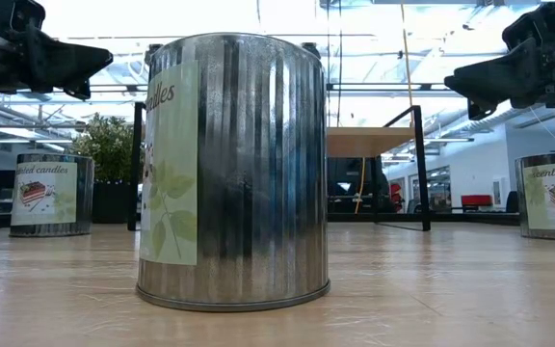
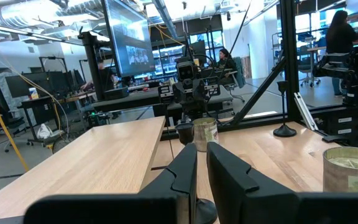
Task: Pick & Place candle stick holders
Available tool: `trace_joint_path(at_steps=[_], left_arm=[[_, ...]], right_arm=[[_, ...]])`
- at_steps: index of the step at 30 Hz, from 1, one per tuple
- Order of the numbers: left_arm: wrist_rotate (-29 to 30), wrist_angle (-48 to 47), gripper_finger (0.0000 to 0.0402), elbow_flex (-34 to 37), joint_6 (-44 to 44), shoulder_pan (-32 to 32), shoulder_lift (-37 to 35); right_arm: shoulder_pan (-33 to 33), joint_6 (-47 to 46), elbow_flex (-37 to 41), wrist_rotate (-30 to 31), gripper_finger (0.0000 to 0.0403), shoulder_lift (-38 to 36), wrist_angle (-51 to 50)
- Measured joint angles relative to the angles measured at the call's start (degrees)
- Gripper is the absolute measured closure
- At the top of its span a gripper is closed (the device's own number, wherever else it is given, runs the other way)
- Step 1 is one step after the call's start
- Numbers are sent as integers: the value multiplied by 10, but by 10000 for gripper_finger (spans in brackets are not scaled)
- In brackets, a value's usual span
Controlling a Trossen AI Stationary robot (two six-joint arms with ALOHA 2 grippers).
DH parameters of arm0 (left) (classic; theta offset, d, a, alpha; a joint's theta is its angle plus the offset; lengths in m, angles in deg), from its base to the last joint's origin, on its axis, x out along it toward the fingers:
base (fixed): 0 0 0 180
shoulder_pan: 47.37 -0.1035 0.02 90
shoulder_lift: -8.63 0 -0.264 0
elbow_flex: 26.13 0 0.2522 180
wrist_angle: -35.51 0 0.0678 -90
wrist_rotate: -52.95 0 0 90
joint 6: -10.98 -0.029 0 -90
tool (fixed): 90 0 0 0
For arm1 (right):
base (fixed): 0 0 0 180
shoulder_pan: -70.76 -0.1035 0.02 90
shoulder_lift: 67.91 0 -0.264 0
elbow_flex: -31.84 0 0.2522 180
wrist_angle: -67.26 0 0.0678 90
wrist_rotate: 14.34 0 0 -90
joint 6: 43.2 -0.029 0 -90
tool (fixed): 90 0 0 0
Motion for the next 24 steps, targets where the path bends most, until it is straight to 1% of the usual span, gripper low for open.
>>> trace_joint_path(at_steps=[18, 24], left_arm=[[0, 11, 357, 0, 1, 0, 0], [0, 13, 357, 0, 25, 0, 0]], right_arm=[[0, 0, 0, 0, 312, 0, 0], [0, 0, 0, 0, 312, 0, 0]])
